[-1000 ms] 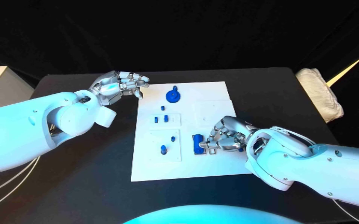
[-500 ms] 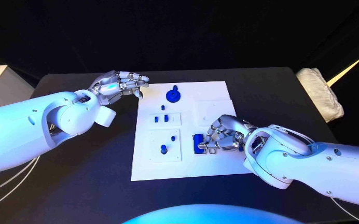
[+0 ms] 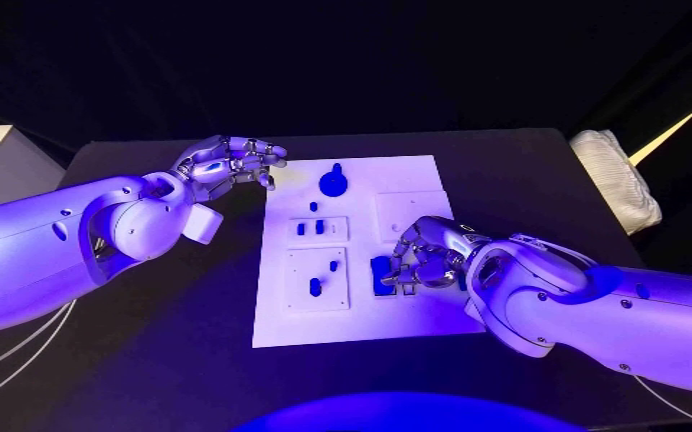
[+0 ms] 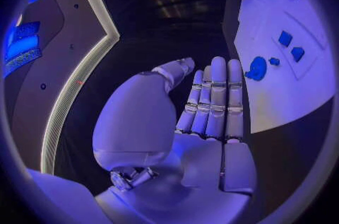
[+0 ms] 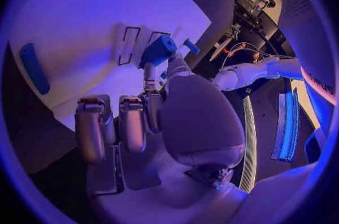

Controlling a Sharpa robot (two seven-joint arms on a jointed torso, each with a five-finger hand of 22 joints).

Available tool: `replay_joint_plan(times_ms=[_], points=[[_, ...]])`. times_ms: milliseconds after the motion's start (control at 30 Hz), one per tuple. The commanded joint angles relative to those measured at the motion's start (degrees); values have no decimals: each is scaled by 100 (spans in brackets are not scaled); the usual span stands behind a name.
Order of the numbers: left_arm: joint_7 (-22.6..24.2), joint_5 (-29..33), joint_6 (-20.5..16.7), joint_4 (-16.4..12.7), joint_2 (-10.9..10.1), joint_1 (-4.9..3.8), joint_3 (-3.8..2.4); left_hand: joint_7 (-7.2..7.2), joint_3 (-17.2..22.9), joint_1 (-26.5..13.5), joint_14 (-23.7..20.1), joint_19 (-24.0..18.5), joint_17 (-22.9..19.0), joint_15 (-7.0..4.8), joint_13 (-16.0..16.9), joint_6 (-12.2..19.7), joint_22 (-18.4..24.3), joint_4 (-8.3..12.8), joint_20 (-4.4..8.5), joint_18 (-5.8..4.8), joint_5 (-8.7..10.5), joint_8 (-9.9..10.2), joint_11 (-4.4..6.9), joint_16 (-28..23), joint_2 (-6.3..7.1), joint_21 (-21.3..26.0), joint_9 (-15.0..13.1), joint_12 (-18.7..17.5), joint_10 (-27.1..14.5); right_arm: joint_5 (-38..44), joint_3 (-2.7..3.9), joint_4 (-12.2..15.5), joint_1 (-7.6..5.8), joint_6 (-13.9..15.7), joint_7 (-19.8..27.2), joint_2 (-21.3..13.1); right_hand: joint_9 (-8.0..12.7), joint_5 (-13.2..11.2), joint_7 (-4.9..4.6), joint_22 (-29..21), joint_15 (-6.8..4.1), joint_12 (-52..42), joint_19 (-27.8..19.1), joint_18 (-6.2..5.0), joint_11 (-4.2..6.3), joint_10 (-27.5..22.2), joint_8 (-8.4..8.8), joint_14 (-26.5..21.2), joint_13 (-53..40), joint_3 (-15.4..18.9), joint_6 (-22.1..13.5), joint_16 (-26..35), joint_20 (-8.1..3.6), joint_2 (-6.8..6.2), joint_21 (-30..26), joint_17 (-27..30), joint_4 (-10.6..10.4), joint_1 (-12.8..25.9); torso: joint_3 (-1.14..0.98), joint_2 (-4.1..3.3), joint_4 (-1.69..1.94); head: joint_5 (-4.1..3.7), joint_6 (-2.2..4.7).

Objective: Assemble the parts on the task board

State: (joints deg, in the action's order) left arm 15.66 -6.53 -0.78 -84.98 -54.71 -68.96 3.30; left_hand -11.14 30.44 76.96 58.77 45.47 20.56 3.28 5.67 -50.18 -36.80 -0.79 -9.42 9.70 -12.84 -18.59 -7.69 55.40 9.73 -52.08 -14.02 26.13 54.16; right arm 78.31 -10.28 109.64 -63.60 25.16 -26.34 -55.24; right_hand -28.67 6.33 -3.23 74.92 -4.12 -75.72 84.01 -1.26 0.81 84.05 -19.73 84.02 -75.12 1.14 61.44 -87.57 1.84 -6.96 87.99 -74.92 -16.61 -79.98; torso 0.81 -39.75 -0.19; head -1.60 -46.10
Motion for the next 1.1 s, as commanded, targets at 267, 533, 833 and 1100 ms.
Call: replay_joint_plan(times_ms=[267,533,833,1100], points=[[14,13,63,-6,0,-1,-3,-3,21,-12,-22,54,5,27,-9,38,5,-26,-4,78,-12,-1,8,-37,-50,25,6,-16,-29,467,-34,-59,36,-212,-180,-50,13,-25,7,1464,-55,23,554,93,32,81,31,496,-617,-67,55,-2,-29,-9,40,-1055,22,-130,-6,0,-2,-11,-3],[13,13,64,-5,2,-1,-3,-3,21,-12,-22,54,5,27,-9,38,5,-26,-4,78,-12,-1,8,-37,-50,25,6,-16,-29,445,-34,-42,37,-145,-141,-58,28,0,-4,1460,-51,31,550,90,24,80,40,494,-615,-88,64,3,-28,-35,24,-1047,-9,-92,-2,1,-2,-14,-4],[31,13,57,-11,6,-1,-3,-3,21,-12,-22,54,5,27,-9,38,5,-26,-4,78,-12,-1,8,-37,-50,25,6,-16,-29,189,-30,28,-15,322,-11,-429,180,199,-160,1439,45,41,528,75,-102,73,311,486,-629,-206,-278,27,36,-145,-53,-1010,-6,211,4,10,4,-85,28],[35,116,17,-42,3,-1,-3,-5,22,-20,-24,60,8,29,-9,41,11,-37,-5,78,-8,-4,6,-36,-50,34,7,-12,-31,36,-31,84,-181,275,-68,-1136,206,201,-196,1437,83,84,525,73,-141,48,368,484,-612,-228,-320,33,73,-185,-63,-1001,-15,292,6,9,-17,-248,49]])
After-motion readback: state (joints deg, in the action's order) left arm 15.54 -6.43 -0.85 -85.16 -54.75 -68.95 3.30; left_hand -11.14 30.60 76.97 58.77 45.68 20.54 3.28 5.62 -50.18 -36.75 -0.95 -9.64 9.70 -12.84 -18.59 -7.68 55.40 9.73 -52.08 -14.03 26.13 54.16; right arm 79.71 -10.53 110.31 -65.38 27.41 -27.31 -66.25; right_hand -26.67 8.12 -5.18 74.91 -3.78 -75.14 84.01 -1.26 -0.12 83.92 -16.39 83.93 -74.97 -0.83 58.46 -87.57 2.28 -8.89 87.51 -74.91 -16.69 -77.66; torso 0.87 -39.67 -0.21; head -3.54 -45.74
